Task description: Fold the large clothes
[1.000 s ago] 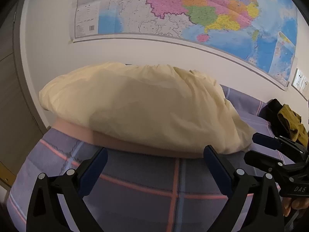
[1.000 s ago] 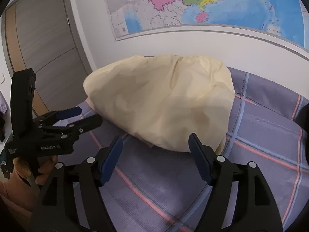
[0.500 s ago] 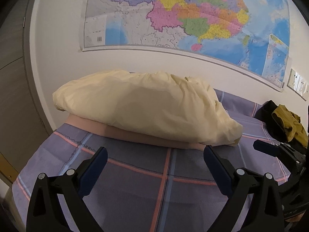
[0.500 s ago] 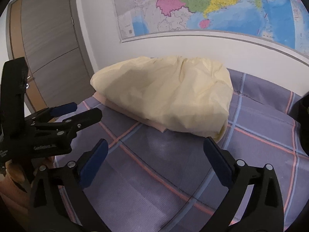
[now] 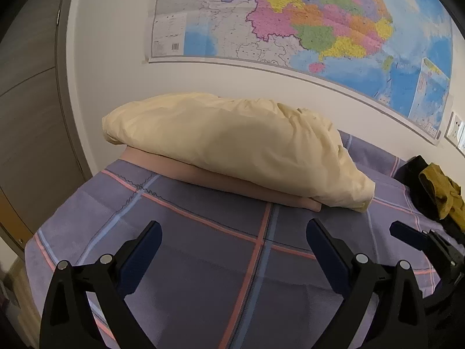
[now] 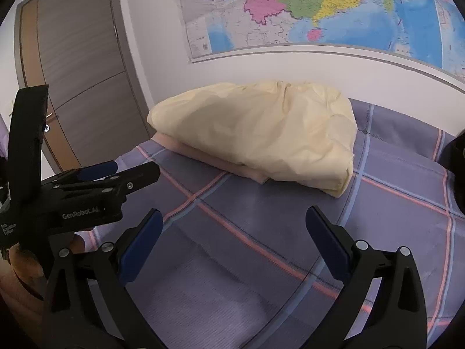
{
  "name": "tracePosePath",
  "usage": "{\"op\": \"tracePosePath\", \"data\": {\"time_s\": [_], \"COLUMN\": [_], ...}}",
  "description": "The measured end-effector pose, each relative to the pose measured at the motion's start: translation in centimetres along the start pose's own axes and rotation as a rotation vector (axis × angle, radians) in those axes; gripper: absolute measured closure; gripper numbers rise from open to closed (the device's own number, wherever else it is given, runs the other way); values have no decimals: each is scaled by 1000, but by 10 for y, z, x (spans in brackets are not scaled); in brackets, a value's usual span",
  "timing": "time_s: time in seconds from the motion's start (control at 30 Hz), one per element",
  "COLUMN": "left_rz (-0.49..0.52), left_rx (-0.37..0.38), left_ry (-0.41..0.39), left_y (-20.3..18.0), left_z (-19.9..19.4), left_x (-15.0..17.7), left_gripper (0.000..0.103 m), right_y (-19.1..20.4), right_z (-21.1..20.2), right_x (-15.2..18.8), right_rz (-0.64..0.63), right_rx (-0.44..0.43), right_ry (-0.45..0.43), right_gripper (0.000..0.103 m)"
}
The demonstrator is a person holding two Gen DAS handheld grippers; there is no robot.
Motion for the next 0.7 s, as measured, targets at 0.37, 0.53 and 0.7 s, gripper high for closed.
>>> {"op": "tracePosePath", "data": {"time_s": [0.37, 0.53, 0.7], "left_rz": [22, 29, 31], "left_rx": [-26, -35, -40], "left_ry": [-12, -20, -23], "left_y": [-2, -2, 0], "left_z": [-7, -9, -11], "left_x": [5, 6, 7], "left_gripper": [7, 7, 7], "right_y": [2, 3, 3], "right_z": [-7, -8, -8], "right_x": [4, 5, 6], "right_rz": [10, 10, 10], "right_rx": [4, 8, -4], "right_ry": [-8, -12, -7], "right_gripper": [6, 6, 6]}}
Point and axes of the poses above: each gripper's, at about its wrist camera, not at the fingertips, and z roughly the way its jaws point, y to its left, x to its underside, the point moved 5 cm from there along z, roughly the way its jaws point, and after that the axes turned 5 degrees about -z, right-handed, at the moved point
